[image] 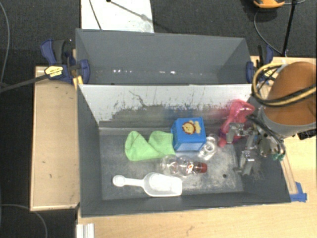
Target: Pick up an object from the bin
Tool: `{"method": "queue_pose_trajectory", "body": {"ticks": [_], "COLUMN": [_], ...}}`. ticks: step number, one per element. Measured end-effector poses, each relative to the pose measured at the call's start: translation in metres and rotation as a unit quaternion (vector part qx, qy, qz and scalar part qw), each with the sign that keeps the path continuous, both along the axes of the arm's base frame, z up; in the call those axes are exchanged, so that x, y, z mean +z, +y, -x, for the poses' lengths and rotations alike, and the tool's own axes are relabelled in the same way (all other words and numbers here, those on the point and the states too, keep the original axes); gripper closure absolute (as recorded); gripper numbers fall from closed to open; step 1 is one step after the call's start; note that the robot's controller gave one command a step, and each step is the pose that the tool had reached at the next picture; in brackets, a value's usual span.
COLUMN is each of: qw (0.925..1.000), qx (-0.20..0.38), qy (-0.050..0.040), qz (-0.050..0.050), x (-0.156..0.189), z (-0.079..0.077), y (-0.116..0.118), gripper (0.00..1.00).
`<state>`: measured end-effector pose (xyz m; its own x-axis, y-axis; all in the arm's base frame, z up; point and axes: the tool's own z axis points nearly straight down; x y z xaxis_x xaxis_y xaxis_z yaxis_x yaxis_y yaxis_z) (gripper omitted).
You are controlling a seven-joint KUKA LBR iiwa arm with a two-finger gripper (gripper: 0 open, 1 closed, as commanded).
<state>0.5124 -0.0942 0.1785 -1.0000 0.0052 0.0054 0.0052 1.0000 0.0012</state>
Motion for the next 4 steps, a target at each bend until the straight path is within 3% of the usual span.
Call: {"method": "queue_pose_trajectory", "body": {"ticks": [1,2,3,4], "qw": [1.0,0.9985,0.9889,0.9984], "qx": [0.002,0.055,0.148,0.055], "qy": [-0.0041,-0.004,-0.0033,-0.0052], "qz": [0.001,0.001,0.0,0.0], "x": [0.005,-0.014,-0.036,-0.029], "z": [-0.002,0.004,0.014,0.013], "y": [0.0,0.056,0.084,0.108], "gripper": [0.0,0.0,0.0,0.0]}}
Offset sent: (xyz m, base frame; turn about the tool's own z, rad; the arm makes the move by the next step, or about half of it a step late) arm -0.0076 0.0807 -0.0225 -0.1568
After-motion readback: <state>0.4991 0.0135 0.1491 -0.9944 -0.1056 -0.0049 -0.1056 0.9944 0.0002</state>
